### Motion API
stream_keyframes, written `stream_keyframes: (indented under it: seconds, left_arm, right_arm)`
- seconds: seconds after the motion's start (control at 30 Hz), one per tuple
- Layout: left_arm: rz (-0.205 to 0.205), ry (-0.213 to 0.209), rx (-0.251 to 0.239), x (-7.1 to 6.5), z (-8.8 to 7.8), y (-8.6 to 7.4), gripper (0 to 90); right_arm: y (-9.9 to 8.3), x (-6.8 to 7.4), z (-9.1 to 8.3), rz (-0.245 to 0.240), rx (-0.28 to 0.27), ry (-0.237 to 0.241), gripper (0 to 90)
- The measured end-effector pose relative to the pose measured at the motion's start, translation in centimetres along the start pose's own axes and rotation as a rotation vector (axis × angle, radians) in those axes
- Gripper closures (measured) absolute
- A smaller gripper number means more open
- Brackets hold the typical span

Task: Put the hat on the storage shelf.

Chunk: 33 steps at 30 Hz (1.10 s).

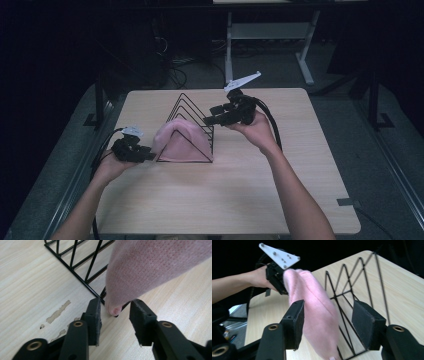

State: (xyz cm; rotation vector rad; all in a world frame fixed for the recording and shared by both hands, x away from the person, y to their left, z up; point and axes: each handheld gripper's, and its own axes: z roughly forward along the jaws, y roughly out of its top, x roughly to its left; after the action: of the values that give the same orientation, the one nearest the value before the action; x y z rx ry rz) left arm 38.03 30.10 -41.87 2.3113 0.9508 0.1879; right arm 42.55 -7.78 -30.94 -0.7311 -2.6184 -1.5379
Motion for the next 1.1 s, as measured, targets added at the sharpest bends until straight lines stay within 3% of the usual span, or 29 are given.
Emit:
stream_keyframes:
  seconds: [0.53,0.9,1.1]
  left_arm:
    - [0.013,0.004,-0.003,-0.8,-0.8,-0.2,46.3]
    - [-0.016,0.004,-0.017,-1.0,-1.2,-0.9,36.7]
    - [-0.009,0.007,-0.029,-1.4,-1.6,-1.3,34.5]
  right_arm:
    - [-3.6,-1.2,-3.4,0.048,0.055,-0.1,33.7]
    - [-8.6,-1.4,-7.0,0.119,0.062,-0.166,27.7]
    - [-12.5,-1.1,-8.4,0.16,0.068,-0.198,27.1]
